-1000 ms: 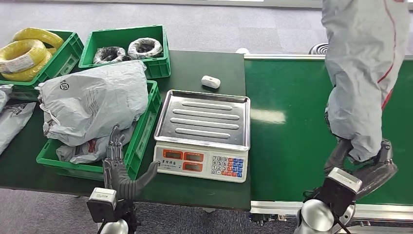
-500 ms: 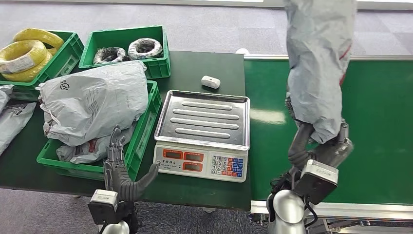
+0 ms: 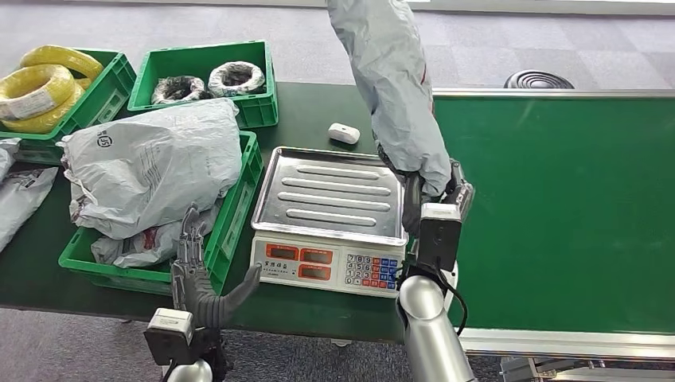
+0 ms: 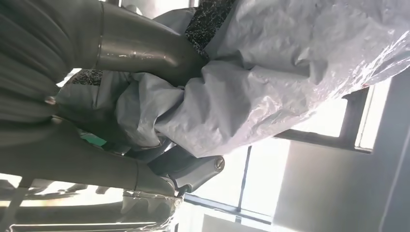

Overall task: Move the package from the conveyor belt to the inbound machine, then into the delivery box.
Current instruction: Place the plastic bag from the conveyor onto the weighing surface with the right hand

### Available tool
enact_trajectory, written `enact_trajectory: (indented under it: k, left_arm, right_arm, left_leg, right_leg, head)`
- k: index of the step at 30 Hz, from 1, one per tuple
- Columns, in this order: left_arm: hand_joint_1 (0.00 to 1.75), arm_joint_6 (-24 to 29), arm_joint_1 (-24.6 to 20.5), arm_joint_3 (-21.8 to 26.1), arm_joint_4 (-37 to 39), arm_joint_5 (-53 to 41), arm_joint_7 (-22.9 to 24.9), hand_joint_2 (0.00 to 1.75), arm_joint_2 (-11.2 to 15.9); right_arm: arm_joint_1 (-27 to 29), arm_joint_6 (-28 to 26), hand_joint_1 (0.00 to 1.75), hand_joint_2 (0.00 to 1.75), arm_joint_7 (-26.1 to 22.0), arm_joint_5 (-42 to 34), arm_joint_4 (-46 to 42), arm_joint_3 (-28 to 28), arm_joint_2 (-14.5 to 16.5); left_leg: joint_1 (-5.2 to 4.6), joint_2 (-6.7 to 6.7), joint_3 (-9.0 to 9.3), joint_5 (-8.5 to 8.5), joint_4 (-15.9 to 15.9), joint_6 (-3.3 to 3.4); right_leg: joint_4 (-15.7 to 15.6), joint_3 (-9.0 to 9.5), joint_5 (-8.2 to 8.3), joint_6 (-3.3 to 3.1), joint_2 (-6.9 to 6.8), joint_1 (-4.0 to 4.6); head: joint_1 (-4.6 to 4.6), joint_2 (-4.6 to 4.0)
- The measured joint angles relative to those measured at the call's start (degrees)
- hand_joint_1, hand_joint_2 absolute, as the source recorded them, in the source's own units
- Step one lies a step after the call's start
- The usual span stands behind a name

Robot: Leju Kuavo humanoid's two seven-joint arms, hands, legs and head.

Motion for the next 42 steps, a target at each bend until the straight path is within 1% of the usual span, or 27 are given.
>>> enact_trajectory:
  k: [5, 8, 12, 16, 17, 18, 20, 21, 22, 24, 28, 34, 42]
  left_arm:
    - [0.0, -0.11, -0.84, -0.11, 1.02, 0.12, 0.01, 1.75, -0.23]
    - [0.0, -0.04, -1.64, -0.07, 1.49, 0.3, 0.06, 1.75, -0.3]
    - [0.0, 0.02, -1.99, 0.1, 1.56, 0.34, 0.62, 1.75, -0.33]
    - [0.0, 0.02, -2.0, 0.23, 1.53, -0.04, 1.22, 1.75, -0.47]
    - [0.0, 0.02, -1.99, 0.25, 1.51, -0.13, 1.36, 1.75, -0.51]
    - [0.0, 0.02, -1.99, 0.27, 1.51, -0.17, 1.48, 1.75, -0.55]
    - [0.0, 0.02, -1.97, 0.31, 1.49, -0.29, 1.68, 1.75, -0.62]
    - [0.0, 0.01, -1.96, 0.33, 1.48, -0.4, 1.77, 1.75, -0.64]
    - [0.0, -0.03, -1.95, 0.36, 1.48, -0.55, 1.86, 1.75, -0.68]
    - [0.0, -0.13, -1.94, 0.4, 1.48, -0.87, 2.02, 1.75, -0.76]
    - [0.0, -0.26, -1.93, 0.46, 1.48, -1.2, 2.09, 1.75, -0.84]
    - [0.0, -0.36, -1.79, 0.58, 1.48, -1.22, 2.1, 1.75, -0.94]
    - [0.0, -0.35, -1.57, 1.02, 1.48, -1.26, 2.1, 1.75, -1.05]
  right_arm:
    - [-7.48, -0.38, 1.69, 1.75, -1.5, -1.9, 14.06, -2.5, -0.21]
    - [-10.05, -0.04, 1.7, 1.75, -2.44, -3.82, 20.7, -3.65, -0.18]
    - [-11.35, 0.58, 1.68, 1.75, -1.53, -5.05, 27.43, -4.27, -0.11]
    - [-10.98, 0.6, 1.64, 1.75, -1.2, -5.59, 33.05, -4.5, 0.17]
    - [-10.77, 0.6, 1.47, 1.75, -1.41, -5.71, 34.11, -4.58, 0.29]
    - [-10.57, 0.56, 1.22, 1.75, -1.69, -5.77, 34.96, -4.65, 0.41]
    - [-10.26, 0.45, 0.41, 1.75, -2.34, -5.79, 36.27, -4.75, 0.62]
    - [-10.16, 0.37, 0.16, 1.75, -2.57, -5.79, 36.7, -4.79, 0.71]
    - [-10.11, 0.25, 0.0, 1.75, -2.8, -5.7, 37.01, -4.82, 0.78]
    - [-10.03, -0.11, 0.0, 1.75, -3.14, -5.32, 37.3, -4.87, 0.84]
    - [-9.84, -0.5, 0.0, 0.0, -3.81, -4.79, 37.36, -4.98, 0.88]
    - [-8.75, -0.55, 0.0, 0.0, -6.1, -2.29, 35.54, -5.99, 1.1]
    - [-7.7, -0.56, 0.0, 0.0, -7.02, -1.27, 32.55, -7.27, 1.45]
  left_leg:
    - [0.0, -0.03, 0.03, 0.06, 0.01, -0.01]
    - [0.0, -0.02, 0.02, 0.06, 0.01, -0.01]
    - [0.0, -0.02, -0.03, 0.03, 0.01, -0.03]
    - [0.0, -0.02, -0.07, 0.02, 0.01, -0.04]
    - [0.01, -0.02, -0.07, 0.02, 0.01, -0.04]
    - [0.01, -0.02, -0.08, 0.02, 0.01, -0.04]
    - [0.01, -0.02, -0.07, 0.02, 0.01, -0.04]
    - [0.01, -0.01, -0.07, 0.02, 0.01, -0.04]
    - [0.01, -0.01, -0.07, 0.02, 0.01, -0.04]
    - [0.01, -0.01, -0.06, 0.03, 0.01, -0.04]
    - [0.01, -0.01, -0.06, 0.03, 0.01, -0.04]
    - [0.01, -0.02, -0.06, 0.03, 0.01, -0.04]
    - [0.01, -0.02, -0.06, 0.03, 0.01, -0.04]
  right_leg:
    - [0.01, 0.04, 0.03, 0.02, -0.02, 0.0]
    - [0.03, 0.04, 0.04, 0.02, -0.02, 0.0]
    - [0.02, -0.03, 0.02, 0.01, -0.02, 0.0]
    - [0.02, -0.07, 0.01, 0.0, -0.02, 0.0]
    - [0.02, -0.07, 0.0, 0.0, -0.02, 0.0]
    - [0.02, -0.07, 0.0, 0.0, -0.02, 0.0]
    - [0.02, -0.07, 0.01, 0.0, -0.02, 0.0]
    - [0.02, -0.07, 0.01, 0.0, -0.02, 0.0]
    - [0.02, -0.06, 0.01, 0.0, -0.02, 0.0]
    - [0.02, -0.05, 0.01, 0.0, -0.02, 0.0]
    - [0.02, -0.05, 0.01, 0.0, -0.02, 0.0]
    - [0.02, -0.06, 0.01, 0.0, -0.02, 0.0]
    - [0.02, -0.06, 0.01, 0.0, -0.02, 0.0]
  head:
    - [-0.01, 0.0]
    - [-0.01, 0.0]
    - [0.0, 0.0]
    - [0.0, -0.01]
    - [0.0, -0.01]
    - [0.0, 0.0]
    - [0.0, 0.0]
    - [0.0, 0.0]
    - [0.0, 0.0]
    - [0.0, 0.0]
    - [0.0, 0.0]
    - [0.0, 0.0]
    - [0.0, -0.01]
